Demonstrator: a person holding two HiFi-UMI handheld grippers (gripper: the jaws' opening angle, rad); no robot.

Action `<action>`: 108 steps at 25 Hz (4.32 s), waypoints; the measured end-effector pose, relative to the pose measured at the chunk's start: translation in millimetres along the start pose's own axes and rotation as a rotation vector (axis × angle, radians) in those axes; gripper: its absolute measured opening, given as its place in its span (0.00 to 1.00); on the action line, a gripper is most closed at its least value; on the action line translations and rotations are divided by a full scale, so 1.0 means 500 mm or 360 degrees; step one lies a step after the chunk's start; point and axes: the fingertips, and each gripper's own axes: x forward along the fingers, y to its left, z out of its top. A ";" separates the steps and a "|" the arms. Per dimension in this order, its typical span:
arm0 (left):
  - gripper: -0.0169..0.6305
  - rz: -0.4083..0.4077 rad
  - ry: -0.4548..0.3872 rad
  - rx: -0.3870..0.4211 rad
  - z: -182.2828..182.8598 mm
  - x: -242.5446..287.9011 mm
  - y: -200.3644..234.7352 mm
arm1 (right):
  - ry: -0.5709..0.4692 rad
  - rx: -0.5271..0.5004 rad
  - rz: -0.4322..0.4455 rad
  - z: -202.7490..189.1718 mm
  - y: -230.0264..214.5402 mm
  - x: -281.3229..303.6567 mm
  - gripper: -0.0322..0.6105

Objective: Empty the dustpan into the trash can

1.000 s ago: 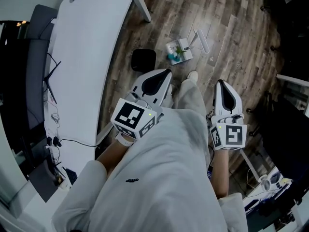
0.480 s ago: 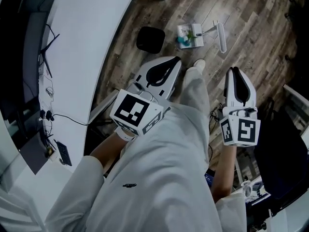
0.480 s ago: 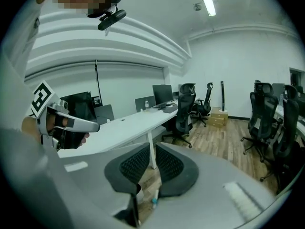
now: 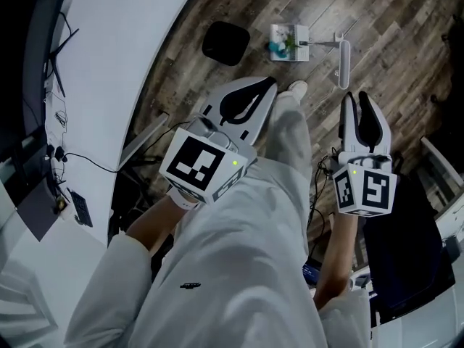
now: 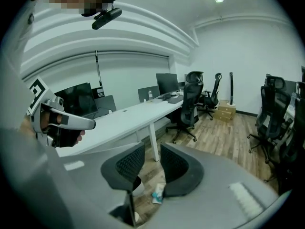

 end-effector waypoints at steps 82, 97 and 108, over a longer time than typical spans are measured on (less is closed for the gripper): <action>0.04 0.0044 0.0303 -0.0377 -0.178 0.201 0.089 | 0.1053 0.0201 -0.0416 -0.273 -0.247 0.319 0.23; 0.04 -0.0159 0.0334 -0.0748 -0.213 0.194 0.017 | 0.0908 0.0367 -0.0440 -0.203 -0.228 0.212 0.23; 0.04 -0.0383 0.0283 -0.1274 -0.209 0.224 -0.045 | 0.0823 0.0374 -0.0411 -0.149 -0.183 0.125 0.23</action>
